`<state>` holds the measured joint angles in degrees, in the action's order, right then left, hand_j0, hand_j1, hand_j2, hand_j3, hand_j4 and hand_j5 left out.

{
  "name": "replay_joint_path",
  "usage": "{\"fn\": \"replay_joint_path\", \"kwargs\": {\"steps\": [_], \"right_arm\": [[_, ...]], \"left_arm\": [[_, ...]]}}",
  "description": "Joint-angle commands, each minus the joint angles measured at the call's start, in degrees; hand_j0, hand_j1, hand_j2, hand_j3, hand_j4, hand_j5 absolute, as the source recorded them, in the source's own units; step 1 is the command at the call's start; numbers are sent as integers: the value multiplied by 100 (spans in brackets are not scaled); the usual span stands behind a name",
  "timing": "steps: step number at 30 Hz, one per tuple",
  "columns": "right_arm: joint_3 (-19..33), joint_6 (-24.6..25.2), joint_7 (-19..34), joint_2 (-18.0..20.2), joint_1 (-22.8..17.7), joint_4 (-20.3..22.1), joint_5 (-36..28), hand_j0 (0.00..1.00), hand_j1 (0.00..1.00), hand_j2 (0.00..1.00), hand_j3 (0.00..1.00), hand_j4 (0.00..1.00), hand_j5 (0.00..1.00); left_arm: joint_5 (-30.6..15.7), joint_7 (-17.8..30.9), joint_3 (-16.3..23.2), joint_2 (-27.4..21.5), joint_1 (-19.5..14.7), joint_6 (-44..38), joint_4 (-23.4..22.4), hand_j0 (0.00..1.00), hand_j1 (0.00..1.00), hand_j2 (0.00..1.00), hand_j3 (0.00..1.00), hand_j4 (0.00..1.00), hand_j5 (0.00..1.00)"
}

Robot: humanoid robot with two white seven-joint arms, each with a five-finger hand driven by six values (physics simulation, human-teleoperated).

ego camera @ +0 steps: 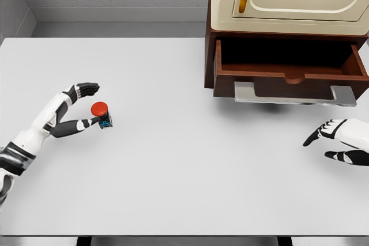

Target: Put the switch into the drawer with left arm, and close the drawer with right arm

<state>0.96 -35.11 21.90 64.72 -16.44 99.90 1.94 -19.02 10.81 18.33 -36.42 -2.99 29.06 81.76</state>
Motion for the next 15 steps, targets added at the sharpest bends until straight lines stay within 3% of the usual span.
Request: {"fn": "replay_joint_path", "kwargs": {"steps": [1,6,15], "right_arm": [[0,11,-2,14,0,4,-45,64,64,64,64,64,64],[0,11,-2,14,0,4,-36,64,64,64,64,64,64],[0,11,-2,14,0,4,-36,64,64,64,64,64,64]], "left_arm": [[-14,0,48,47,0,-76,-46,79,79,79,79,79,79],[180,0,66,56,0,-84,-55,87,87,87,87,87,87],[180,0,171,214,-123,-260,-204,85,85,85,85,85,85]]}}
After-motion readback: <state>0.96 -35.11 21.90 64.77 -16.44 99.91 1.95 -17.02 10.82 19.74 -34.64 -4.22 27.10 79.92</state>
